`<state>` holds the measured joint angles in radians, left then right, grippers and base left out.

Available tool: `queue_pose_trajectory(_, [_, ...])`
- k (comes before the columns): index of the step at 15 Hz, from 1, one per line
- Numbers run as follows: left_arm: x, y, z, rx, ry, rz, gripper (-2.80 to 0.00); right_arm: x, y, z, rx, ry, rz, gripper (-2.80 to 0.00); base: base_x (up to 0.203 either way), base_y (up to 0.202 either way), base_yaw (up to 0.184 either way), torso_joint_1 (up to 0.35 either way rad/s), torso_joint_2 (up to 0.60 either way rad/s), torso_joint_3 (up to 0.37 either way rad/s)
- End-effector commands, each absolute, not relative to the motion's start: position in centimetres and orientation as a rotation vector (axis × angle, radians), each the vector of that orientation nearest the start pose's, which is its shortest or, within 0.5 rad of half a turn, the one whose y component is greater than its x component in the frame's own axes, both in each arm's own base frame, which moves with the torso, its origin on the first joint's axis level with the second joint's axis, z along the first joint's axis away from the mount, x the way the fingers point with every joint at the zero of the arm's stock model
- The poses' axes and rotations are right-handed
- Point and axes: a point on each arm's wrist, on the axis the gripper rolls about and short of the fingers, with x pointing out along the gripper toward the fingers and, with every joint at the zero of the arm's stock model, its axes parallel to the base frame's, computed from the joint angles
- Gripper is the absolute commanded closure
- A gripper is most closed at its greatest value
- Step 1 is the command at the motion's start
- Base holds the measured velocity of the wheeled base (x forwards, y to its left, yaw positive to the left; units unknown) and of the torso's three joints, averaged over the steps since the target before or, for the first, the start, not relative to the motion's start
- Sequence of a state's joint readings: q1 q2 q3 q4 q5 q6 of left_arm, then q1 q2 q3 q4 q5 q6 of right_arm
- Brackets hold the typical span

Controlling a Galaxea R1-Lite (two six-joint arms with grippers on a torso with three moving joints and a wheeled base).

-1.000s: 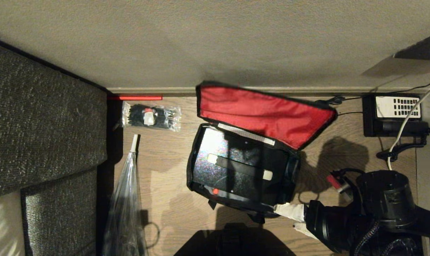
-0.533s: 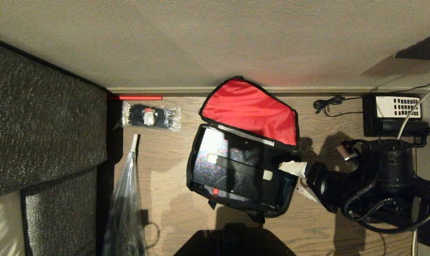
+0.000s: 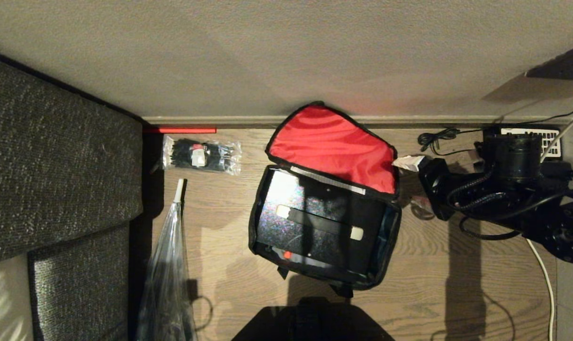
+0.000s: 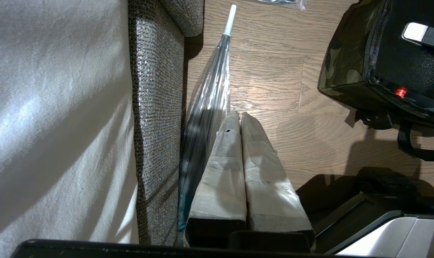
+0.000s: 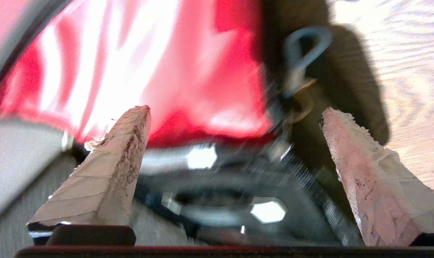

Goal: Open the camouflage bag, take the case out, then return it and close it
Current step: Close the top of the storage box

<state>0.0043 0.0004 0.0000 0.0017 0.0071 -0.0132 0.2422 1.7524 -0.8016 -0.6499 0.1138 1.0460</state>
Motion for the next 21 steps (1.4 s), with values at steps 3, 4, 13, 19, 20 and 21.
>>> queue_pose_trajectory(3, [-2.3,0.0,7.5,-0.014,0.002,0.013,0.00,33.1,7.6,15.2,1.073,0.488,0.108,-2.80,0.000,0.000,0.000,0.000,0.00,0.000])
queue_pose_trajectory(4, [-2.3,0.0,7.4,-0.014,0.003,0.012,0.00,33.8,7.4,15.2,1.093,0.477,0.098,-2.80,0.000,0.000,0.000,0.000,0.00,0.000])
queue_pose_trajectory(13, [-2.3,0.0,7.5,-0.014,0.001,0.012,0.00,37.6,7.4,15.7,1.276,0.418,0.072,-2.80,0.000,0.000,0.000,0.000,0.00,0.000])
queue_pose_trajectory(19, [-2.3,0.0,7.5,-0.014,0.002,0.012,0.00,39.5,7.7,14.9,1.282,0.400,0.054,-2.80,0.000,0.000,0.000,0.000,0.00,0.000])
queue_pose_trajectory(20, [-2.3,0.0,7.4,-0.014,0.003,0.013,0.00,39.9,7.8,14.6,1.281,0.395,0.041,-2.80,0.000,0.000,0.000,0.000,0.00,0.000])
queue_pose_trajectory(21, [-2.3,0.0,7.5,-0.014,0.001,0.012,0.00,40.2,7.8,14.7,1.282,0.386,0.044,-2.80,0.000,0.000,0.000,0.000,0.00,0.000])
